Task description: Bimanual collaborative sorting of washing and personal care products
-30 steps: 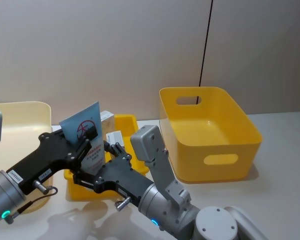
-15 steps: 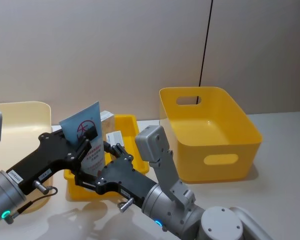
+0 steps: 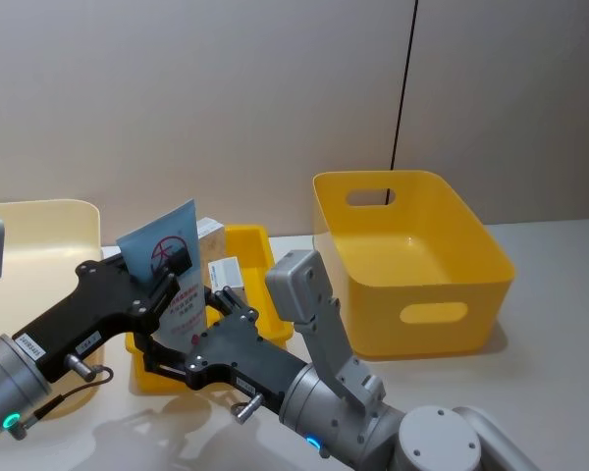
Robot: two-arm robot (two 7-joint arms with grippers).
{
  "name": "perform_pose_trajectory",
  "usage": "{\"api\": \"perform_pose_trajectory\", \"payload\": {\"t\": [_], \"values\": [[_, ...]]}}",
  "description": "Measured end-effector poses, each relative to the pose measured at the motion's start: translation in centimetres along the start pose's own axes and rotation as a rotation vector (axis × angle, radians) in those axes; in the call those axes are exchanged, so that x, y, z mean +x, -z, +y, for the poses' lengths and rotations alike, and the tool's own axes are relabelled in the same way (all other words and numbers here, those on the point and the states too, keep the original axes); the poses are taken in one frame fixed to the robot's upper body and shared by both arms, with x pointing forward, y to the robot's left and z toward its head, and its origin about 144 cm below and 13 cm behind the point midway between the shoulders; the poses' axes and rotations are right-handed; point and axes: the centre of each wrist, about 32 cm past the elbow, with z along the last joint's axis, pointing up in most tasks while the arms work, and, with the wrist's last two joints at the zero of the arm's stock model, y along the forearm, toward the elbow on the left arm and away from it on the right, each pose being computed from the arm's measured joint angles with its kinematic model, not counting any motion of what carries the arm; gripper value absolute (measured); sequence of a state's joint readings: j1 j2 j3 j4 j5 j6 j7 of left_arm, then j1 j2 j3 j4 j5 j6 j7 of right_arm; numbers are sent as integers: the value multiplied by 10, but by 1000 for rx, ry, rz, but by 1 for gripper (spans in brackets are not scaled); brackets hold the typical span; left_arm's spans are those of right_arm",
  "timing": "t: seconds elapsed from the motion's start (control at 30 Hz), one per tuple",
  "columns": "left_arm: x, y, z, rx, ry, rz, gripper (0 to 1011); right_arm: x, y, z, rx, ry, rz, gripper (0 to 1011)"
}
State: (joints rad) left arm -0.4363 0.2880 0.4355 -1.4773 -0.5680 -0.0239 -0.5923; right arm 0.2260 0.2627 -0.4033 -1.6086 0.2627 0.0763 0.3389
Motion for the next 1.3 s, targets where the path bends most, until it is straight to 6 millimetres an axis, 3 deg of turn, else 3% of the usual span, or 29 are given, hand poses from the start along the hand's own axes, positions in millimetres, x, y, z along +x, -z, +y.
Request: {"api": "perform_pose_trajectory", "payload": {"t": [0.23, 0.37, 0.7, 1.3], "values": [[0, 0, 0, 0, 0, 0, 219, 0, 0, 0, -2, -7, 1, 882], [0, 0, 0, 0, 0, 0, 219, 0, 0, -1, -3, -11, 2, 744], [0, 0, 0, 0, 0, 0, 227, 0, 0, -1, -4, -16, 2, 661], [0, 0, 0, 0, 0, 0, 783, 0, -1, -2, -4, -17, 2, 555]]}}
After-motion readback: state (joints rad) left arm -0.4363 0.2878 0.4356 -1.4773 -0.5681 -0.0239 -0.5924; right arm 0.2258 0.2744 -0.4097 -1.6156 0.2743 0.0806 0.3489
